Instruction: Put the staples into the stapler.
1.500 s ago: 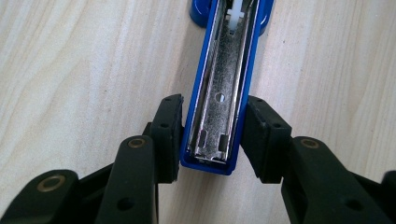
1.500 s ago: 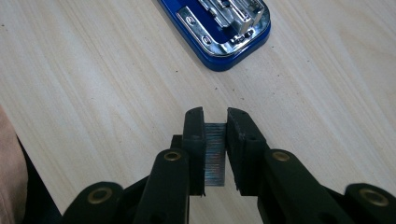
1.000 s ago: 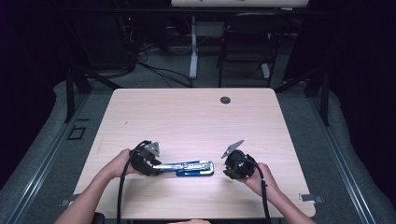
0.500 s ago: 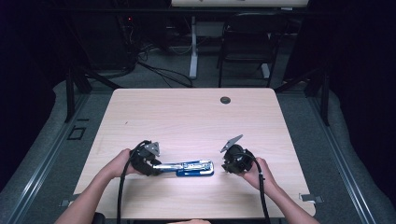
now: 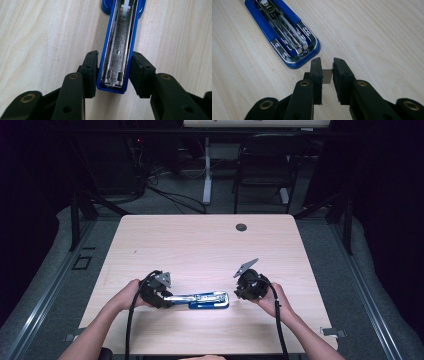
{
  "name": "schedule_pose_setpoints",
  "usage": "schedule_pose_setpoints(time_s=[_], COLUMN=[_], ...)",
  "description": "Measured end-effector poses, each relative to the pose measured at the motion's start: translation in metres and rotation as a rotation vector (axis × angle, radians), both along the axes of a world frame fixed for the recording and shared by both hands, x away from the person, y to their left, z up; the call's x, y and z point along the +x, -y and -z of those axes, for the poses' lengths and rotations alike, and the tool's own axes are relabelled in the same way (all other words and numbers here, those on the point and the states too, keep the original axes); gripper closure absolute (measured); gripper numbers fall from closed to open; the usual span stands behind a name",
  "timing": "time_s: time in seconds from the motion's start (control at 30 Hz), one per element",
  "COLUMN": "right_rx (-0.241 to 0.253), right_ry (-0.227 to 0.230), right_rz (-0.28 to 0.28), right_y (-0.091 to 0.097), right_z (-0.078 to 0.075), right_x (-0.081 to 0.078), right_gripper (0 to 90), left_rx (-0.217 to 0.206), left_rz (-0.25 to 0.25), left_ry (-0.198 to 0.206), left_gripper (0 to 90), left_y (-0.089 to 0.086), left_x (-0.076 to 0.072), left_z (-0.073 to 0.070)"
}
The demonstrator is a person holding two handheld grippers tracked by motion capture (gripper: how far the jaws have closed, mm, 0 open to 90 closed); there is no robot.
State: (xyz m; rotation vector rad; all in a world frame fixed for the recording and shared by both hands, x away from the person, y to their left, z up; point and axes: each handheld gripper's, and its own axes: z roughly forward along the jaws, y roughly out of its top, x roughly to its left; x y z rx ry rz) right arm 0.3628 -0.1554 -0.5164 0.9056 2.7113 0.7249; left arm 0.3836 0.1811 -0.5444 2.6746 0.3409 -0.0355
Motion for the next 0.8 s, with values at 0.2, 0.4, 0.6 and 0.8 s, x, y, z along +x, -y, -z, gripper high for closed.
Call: schedule_pose_setpoints(time_s=[0.2, 0.4, 0.6, 0.8], right_rx=[0.010, 0.016, -0.035, 0.051], right_ry=[0.014, 0.021, -0.004, 0.035], right_rz=[-0.019, -0.038, -0.064, -0.083], right_y=[-0.002, -0.008, -0.012, -0.018], right_z=[-0.006, -0.010, -0.019, -0.017], right_x=[0.002, 0.007, 0.010, 0.015], right_gripper=[78.8, 78.8, 78.8, 78.9], left_rx=[0.007, 0.018, 0.027, 0.023], left_rz=[0.011, 0.023, 0.033, 0.031], left_ry=[-0.003, -0.010, -0.012, -0.017], left_gripper=[60.4, 60.4, 60.6, 60.5], left_y=[0.001, 0.002, 0.003, 0.003], left_x=[0.001, 0.003, 0.005, 0.007], left_z=[0.000, -0.001, 0.000, 0.001])
